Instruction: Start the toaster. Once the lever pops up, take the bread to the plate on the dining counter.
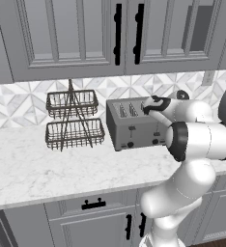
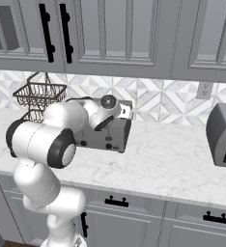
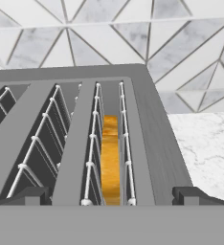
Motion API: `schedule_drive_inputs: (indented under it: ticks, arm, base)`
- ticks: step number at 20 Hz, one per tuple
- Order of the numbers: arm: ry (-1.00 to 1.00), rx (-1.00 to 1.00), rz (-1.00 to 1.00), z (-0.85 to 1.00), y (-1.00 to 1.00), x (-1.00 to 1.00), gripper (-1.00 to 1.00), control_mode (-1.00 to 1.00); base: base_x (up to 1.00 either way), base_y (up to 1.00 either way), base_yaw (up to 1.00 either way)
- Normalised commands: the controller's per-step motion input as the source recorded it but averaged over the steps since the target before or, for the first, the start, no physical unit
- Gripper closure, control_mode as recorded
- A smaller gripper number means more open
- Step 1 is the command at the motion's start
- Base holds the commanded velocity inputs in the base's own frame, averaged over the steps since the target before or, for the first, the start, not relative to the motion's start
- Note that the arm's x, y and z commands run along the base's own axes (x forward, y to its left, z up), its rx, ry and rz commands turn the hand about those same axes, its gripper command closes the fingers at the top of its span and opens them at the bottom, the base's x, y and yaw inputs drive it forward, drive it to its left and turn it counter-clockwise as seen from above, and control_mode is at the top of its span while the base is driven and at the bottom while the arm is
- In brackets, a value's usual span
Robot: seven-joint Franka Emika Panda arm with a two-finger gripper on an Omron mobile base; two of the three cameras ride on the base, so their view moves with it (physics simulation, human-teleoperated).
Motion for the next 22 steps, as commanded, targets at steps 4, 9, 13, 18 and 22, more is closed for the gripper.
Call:
schedule_drive_inputs:
  ticks: [4,9,13,18,22]
  arm:
    - [0.00,0.00,0.00,0.00,0.00,0.00,-1.00,-1.00]
    - [0.00,0.00,0.00,0.00,0.00,0.00,-1.00,-1.00]
    - [0.00,0.00,0.00,0.00,0.00,0.00,-1.00,-1.00]
    - [0.00,0.00,0.00,0.00,0.00,0.00,-1.00,-1.00]
    - [0.00,0.00,0.00,0.00,0.00,0.00,-1.00,-1.00]
  base:
    - [0.00,0.00,0.00]
    - [0.00,0.00,0.00]
    - [0.00,0.00,0.00]
    - [0.00,0.00,0.00]
    - [0.00,0.00,0.00]
